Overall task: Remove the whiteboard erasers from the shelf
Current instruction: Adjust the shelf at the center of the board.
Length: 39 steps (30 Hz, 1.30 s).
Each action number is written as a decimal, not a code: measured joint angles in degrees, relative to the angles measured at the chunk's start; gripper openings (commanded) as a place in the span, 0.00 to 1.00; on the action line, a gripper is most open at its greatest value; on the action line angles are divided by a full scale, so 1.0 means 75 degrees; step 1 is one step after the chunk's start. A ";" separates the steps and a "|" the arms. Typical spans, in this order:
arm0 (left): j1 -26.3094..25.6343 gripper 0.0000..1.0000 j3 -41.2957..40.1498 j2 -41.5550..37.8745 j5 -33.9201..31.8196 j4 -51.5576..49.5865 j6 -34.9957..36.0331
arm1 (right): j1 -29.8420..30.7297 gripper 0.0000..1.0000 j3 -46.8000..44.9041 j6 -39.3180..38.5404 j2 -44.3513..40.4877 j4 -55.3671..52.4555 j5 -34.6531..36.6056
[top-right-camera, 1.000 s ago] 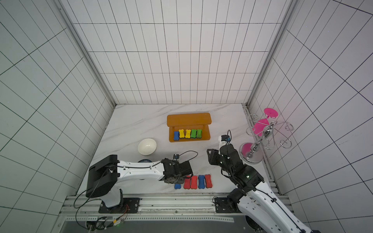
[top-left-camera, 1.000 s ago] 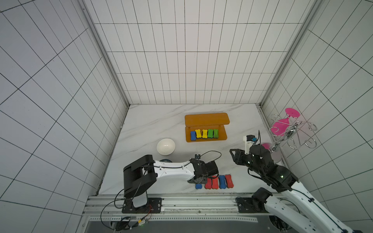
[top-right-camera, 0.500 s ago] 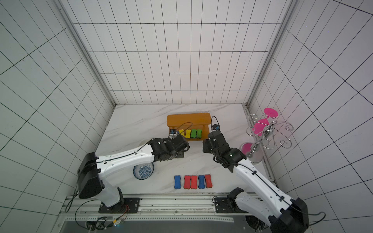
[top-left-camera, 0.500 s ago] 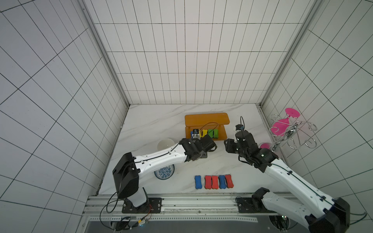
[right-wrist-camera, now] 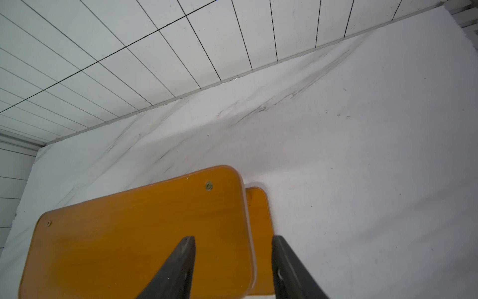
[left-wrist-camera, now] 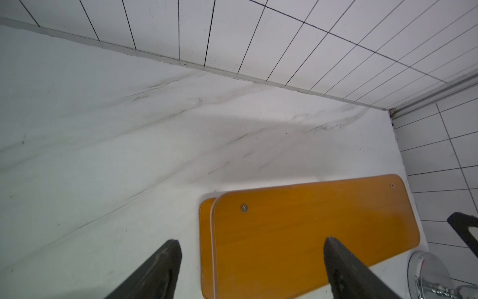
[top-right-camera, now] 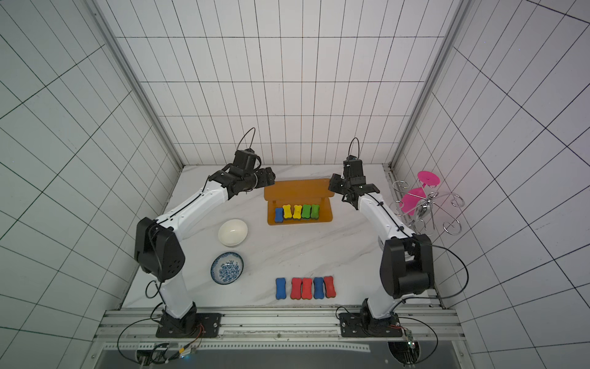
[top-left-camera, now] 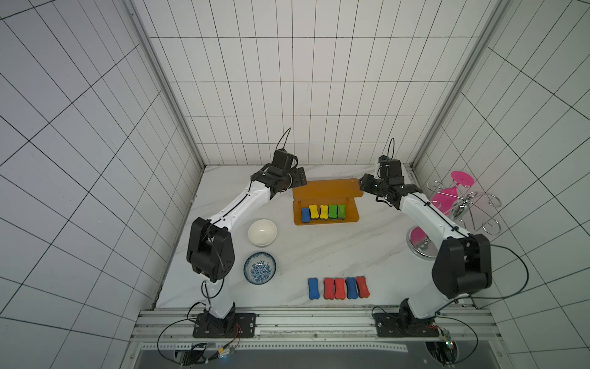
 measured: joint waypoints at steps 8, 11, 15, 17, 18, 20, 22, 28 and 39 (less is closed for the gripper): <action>0.0201 0.89 0.0391 0.0973 0.1536 0.0076 0.0000 | -0.0280 0.49 0.0565 -0.0128 0.1148 0.0055 -0.0863; 0.0152 0.86 0.0440 0.1075 0.1868 0.0102 -0.0023 | -0.0286 0.35 0.0799 -0.0198 0.1387 0.0213 -0.1411; 0.0189 0.86 0.0443 0.1160 0.1985 0.0035 -0.0058 | -0.0388 0.29 0.1338 -0.0227 0.1932 0.0396 -0.2098; 0.0192 0.85 0.0443 0.1183 0.1979 -0.0038 -0.0058 | -0.0399 0.27 0.1719 -0.0239 0.2264 0.0440 -0.2358; 0.0192 0.85 0.0443 0.1183 0.1976 -0.0105 -0.0058 | -0.0396 0.27 0.1871 -0.0236 0.2398 0.0446 -0.2457; 0.0192 0.85 0.0443 0.1183 0.1941 -0.0224 -0.0058 | -0.0379 0.26 0.2192 -0.0233 0.2658 0.0446 -0.2629; 0.0195 0.85 0.0388 0.1174 0.1888 -0.0242 -0.0058 | -0.0341 0.27 0.2535 -0.0227 0.2923 0.0431 -0.2745; 0.0376 0.83 -0.0015 0.0973 0.1781 -0.0189 -0.0055 | -0.0064 0.27 0.3931 -0.0221 0.3899 0.0175 -0.2978; 0.1055 0.91 -0.0309 0.0259 0.1888 0.0446 -0.0105 | -0.0382 0.30 0.5549 -0.0583 0.4156 -0.1055 -0.3197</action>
